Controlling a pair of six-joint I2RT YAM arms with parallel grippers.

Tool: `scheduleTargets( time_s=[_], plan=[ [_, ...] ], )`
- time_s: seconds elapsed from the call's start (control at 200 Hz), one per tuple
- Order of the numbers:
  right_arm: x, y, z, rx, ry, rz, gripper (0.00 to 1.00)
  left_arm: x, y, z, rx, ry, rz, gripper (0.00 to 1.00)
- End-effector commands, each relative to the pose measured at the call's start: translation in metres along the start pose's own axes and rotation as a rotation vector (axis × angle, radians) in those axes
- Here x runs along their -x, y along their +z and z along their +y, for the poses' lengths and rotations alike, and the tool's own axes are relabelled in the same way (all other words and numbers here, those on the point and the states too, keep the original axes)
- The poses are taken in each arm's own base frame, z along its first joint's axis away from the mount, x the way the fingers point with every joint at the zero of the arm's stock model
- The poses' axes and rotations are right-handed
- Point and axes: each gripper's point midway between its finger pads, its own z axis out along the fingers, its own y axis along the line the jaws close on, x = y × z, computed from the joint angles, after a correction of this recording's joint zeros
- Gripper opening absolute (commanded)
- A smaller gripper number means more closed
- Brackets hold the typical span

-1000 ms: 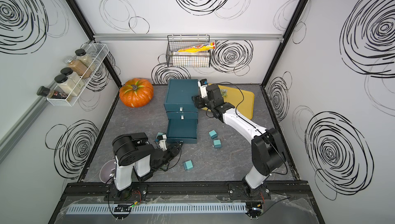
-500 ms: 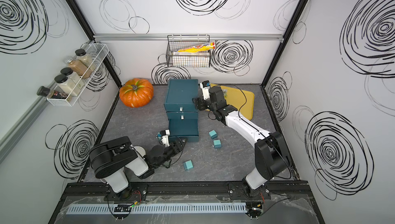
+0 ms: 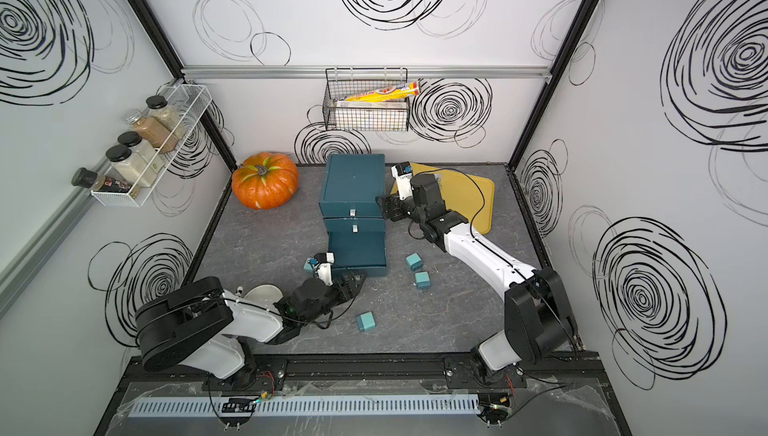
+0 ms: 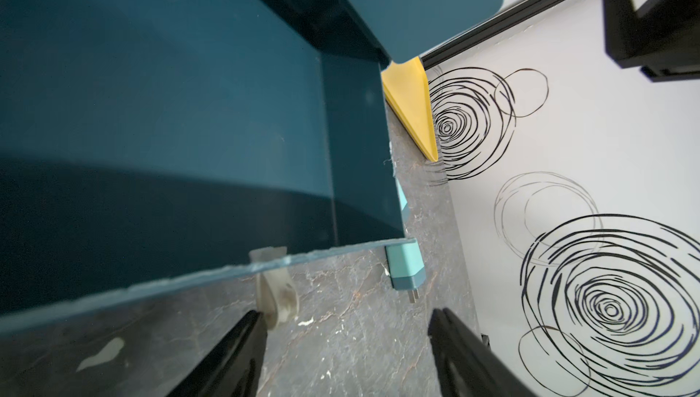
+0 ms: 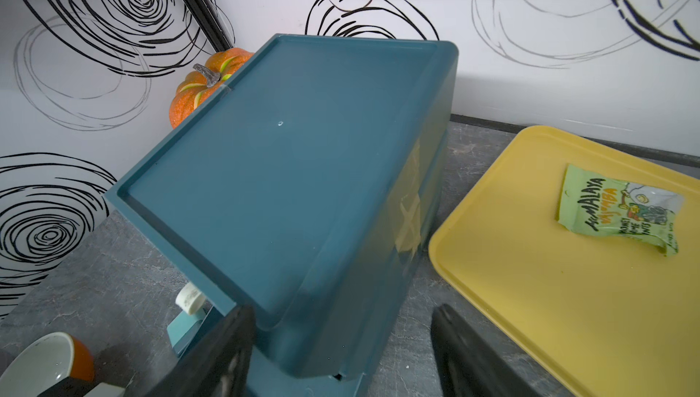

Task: Place the plugs into the drawer by color
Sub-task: Open the drawer in the storage box, then pick up the plug from the center of the board.

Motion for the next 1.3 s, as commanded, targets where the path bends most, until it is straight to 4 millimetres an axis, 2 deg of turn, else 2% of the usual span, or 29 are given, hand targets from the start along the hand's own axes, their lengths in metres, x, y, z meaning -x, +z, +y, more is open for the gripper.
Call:
scheduleTargets(
  time_s=[0.0, 0.1, 0.17, 0.275, 0.365, 0.41, 0.541, 0.641, 0.711, 0.796, 0.851, 0.941, 1.041, 1.121, 1.196, 1.297],
  plan=[
    [-0.025, -0.004, -0.004, -0.008, -0.003, 0.064, 0.77, 0.002, -0.007, 0.002, -0.049, -0.007, -0.013, 0.73],
    [-0.024, -0.013, 0.000, 0.003, -0.007, 0.053, 0.77, 0.001, -0.010, -0.006, -0.020, 0.036, 0.008, 0.75],
    [-0.021, -0.022, 0.002, 0.007, -0.010, 0.035, 0.78, 0.000, -0.013, -0.014, 0.060, 0.114, -0.004, 0.81],
    [-0.018, -0.033, 0.005, 0.015, -0.013, 0.013, 0.80, 0.008, -0.024, -0.022, 0.078, 0.138, -0.018, 0.84],
    [-0.023, -0.039, 0.011, 0.045, -0.015, 0.030, 0.80, 0.008, -0.030, -0.029, 0.085, 0.175, 0.014, 0.85],
    [-0.026, -0.043, 0.011, 0.048, -0.014, 0.036, 0.80, 0.005, -0.032, -0.032, 0.097, 0.212, 0.044, 0.89],
    [-0.033, -0.061, 0.004, 0.003, -0.002, 0.007, 0.81, -0.002, -0.039, -0.035, 0.200, 0.407, 0.137, 0.90],
    [-0.041, -0.075, 0.003, -0.001, 0.012, -0.006, 0.82, -0.013, -0.043, -0.033, 0.275, 0.578, 0.291, 0.90],
    [-0.050, -0.082, 0.006, 0.018, 0.019, 0.004, 0.82, -0.033, -0.047, -0.032, 0.271, 0.703, 0.433, 0.89],
    [-0.061, -0.090, 0.005, 0.020, 0.028, 0.003, 0.81, -0.035, -0.052, -0.021, 0.355, 0.815, 0.484, 0.90],
    [-0.060, -0.095, 0.004, 0.018, 0.033, -0.023, 0.81, -0.038, -0.053, -0.018, 0.372, 0.841, 0.521, 0.90],
    [-0.062, -0.100, 0.002, 0.006, 0.034, -0.048, 0.81, -0.064, -0.052, -0.021, 0.296, 0.842, 0.604, 0.91],
    [-0.064, -0.103, -0.002, -0.014, 0.035, -0.065, 0.81, -0.084, -0.056, -0.006, 0.344, 0.907, 0.659, 0.93],
    [-0.065, -0.102, -0.002, -0.006, 0.039, -0.070, 0.81, -0.090, -0.059, 0.004, 0.377, 0.945, 0.669, 0.95],
    [-0.068, -0.099, -0.002, -0.001, 0.043, -0.061, 0.81, -0.099, -0.058, 0.004, 0.360, 0.964, 0.686, 0.96],
    [-0.070, -0.098, -0.002, 0.000, 0.045, -0.054, 0.80, -0.096, -0.055, 0.007, 0.381, 0.979, 0.664, 0.96]
  ],
)
